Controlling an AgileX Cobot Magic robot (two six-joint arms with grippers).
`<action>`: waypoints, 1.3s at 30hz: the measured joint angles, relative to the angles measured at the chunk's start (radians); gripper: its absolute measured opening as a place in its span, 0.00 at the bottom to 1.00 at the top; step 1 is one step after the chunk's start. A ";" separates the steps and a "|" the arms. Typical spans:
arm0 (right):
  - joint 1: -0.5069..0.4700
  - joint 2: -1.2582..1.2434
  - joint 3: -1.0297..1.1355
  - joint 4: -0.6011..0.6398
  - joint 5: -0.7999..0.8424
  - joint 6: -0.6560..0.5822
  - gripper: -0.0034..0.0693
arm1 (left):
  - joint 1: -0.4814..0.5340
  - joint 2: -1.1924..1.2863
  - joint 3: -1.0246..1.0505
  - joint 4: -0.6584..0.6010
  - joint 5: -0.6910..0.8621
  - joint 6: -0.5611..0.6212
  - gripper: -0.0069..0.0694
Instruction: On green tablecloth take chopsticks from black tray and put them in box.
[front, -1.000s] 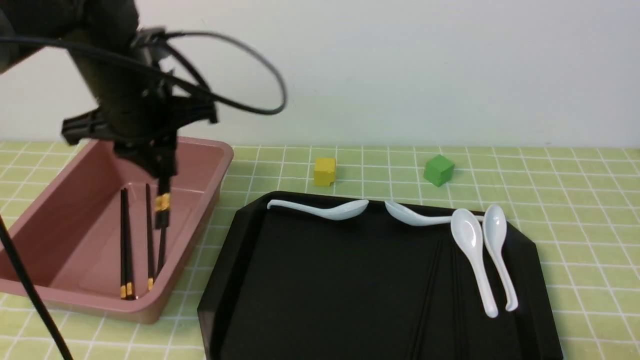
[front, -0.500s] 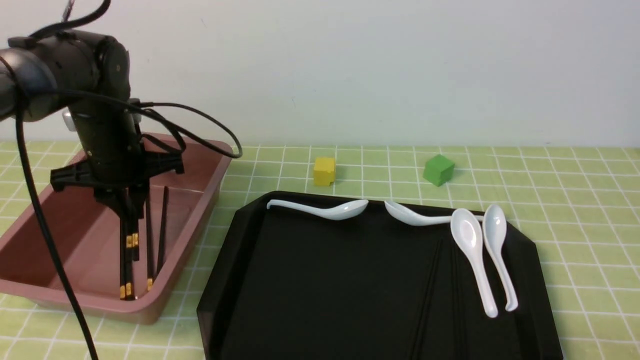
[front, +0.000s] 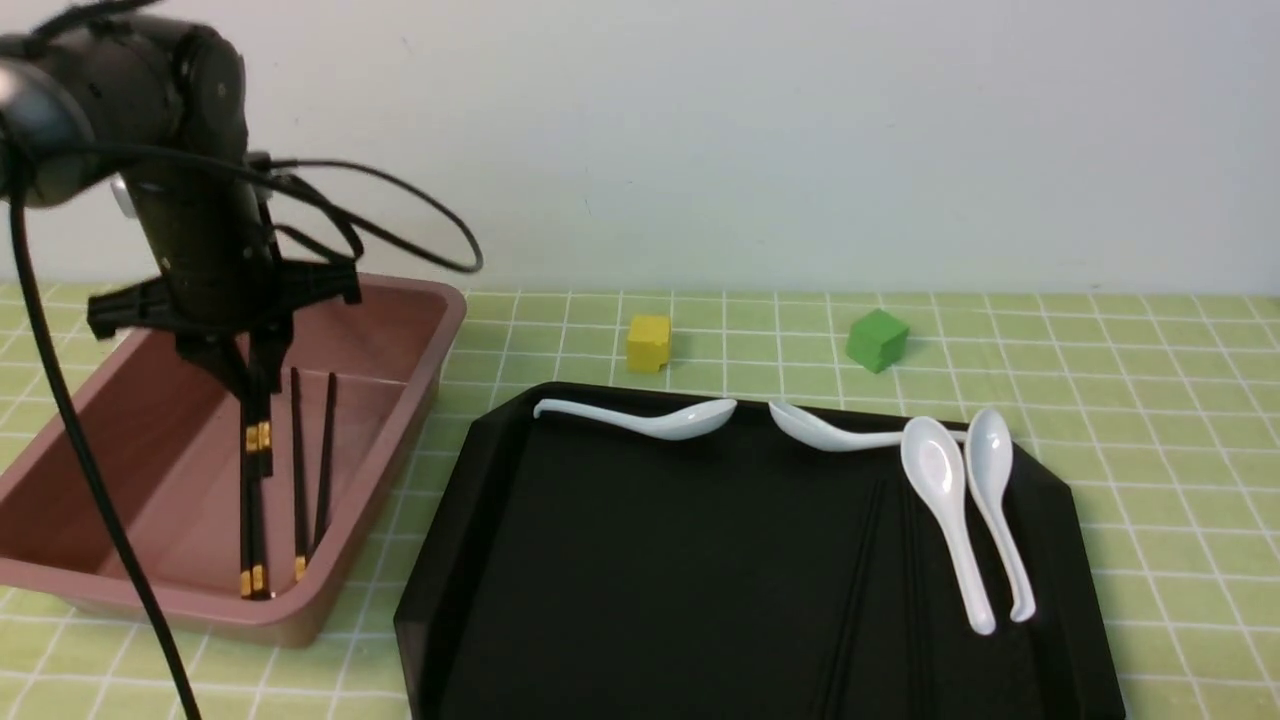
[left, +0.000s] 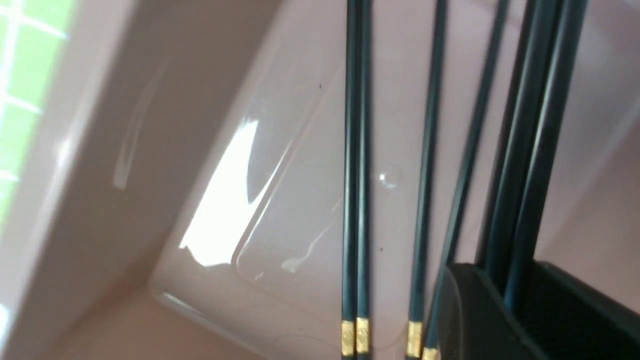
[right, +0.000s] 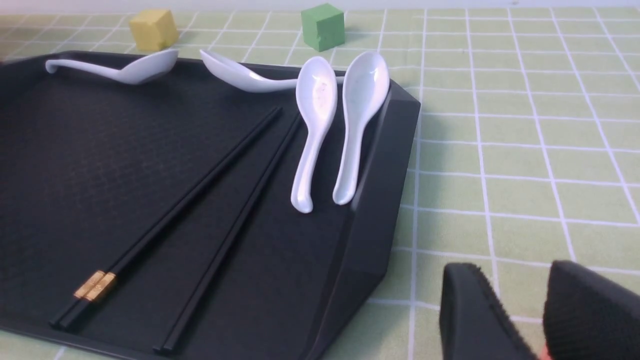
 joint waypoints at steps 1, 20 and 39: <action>0.000 0.000 0.000 0.000 0.000 0.000 0.38 | 0.000 -0.005 -0.018 0.000 0.011 0.000 0.29; 0.000 0.000 0.000 0.000 0.000 0.000 0.38 | 0.000 -0.163 -0.041 -0.132 0.029 0.116 0.16; 0.000 0.000 0.000 0.000 0.000 0.000 0.38 | 0.000 -1.121 0.965 -0.226 -0.595 0.209 0.07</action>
